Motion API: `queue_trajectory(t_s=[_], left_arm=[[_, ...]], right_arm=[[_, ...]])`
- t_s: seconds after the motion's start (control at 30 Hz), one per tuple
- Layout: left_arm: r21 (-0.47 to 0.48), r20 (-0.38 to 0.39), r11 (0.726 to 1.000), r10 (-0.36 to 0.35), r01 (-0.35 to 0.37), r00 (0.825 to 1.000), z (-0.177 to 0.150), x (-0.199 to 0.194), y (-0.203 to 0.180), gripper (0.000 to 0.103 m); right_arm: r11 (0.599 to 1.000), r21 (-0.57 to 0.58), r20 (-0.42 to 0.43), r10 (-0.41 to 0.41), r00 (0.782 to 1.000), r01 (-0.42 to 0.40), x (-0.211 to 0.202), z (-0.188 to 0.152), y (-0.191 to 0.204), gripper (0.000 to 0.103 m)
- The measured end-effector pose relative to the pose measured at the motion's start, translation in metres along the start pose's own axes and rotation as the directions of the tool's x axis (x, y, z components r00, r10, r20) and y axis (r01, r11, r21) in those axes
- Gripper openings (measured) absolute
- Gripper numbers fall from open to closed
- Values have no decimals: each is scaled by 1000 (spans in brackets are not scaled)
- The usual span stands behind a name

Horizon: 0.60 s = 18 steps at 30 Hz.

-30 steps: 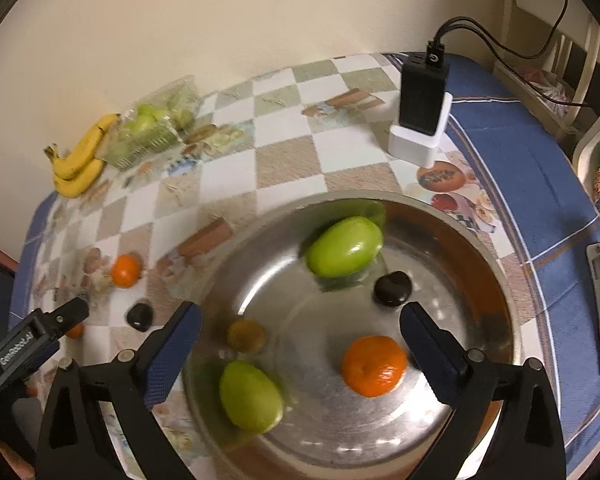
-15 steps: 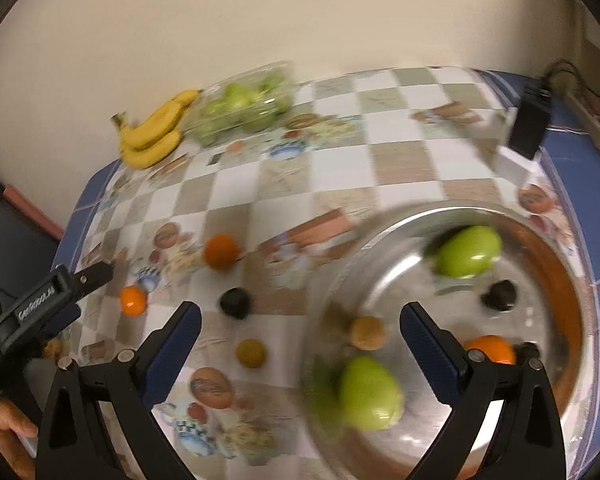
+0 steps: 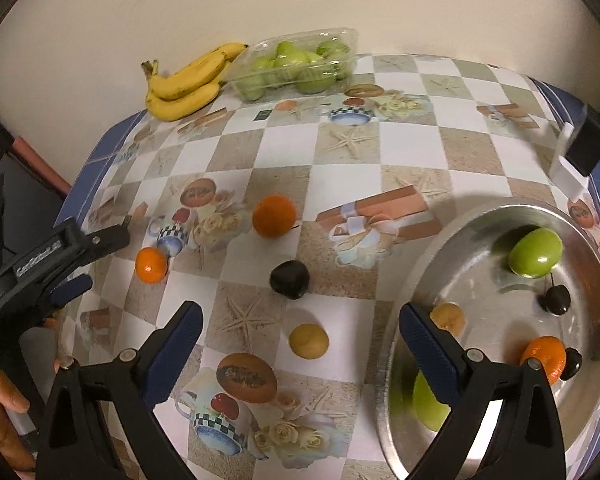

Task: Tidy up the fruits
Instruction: 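Move both open tools back from the bowl toward the remaining fruit, then close the right tool on a brown round fruit while the left tool closes on an orange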

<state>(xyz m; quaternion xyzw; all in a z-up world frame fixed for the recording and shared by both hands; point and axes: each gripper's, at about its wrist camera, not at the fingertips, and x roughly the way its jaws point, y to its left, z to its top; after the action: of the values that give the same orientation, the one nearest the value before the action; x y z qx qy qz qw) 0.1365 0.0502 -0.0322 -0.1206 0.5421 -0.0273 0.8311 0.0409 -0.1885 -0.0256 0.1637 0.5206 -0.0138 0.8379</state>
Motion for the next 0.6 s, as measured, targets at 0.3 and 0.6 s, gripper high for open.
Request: queue_trajectory(t_s=[0.3,0.6], left_arm=[[67,-36,998,20,-17,999,-1,20,-6,85],[81,-70,997,10,-5,998,-1,32,-8,60]], right_arm=[[997,-53,-77,-60,995,56,22,-8,10,57],[994,-64,-126,-91,988,84,37,-15,8,40]])
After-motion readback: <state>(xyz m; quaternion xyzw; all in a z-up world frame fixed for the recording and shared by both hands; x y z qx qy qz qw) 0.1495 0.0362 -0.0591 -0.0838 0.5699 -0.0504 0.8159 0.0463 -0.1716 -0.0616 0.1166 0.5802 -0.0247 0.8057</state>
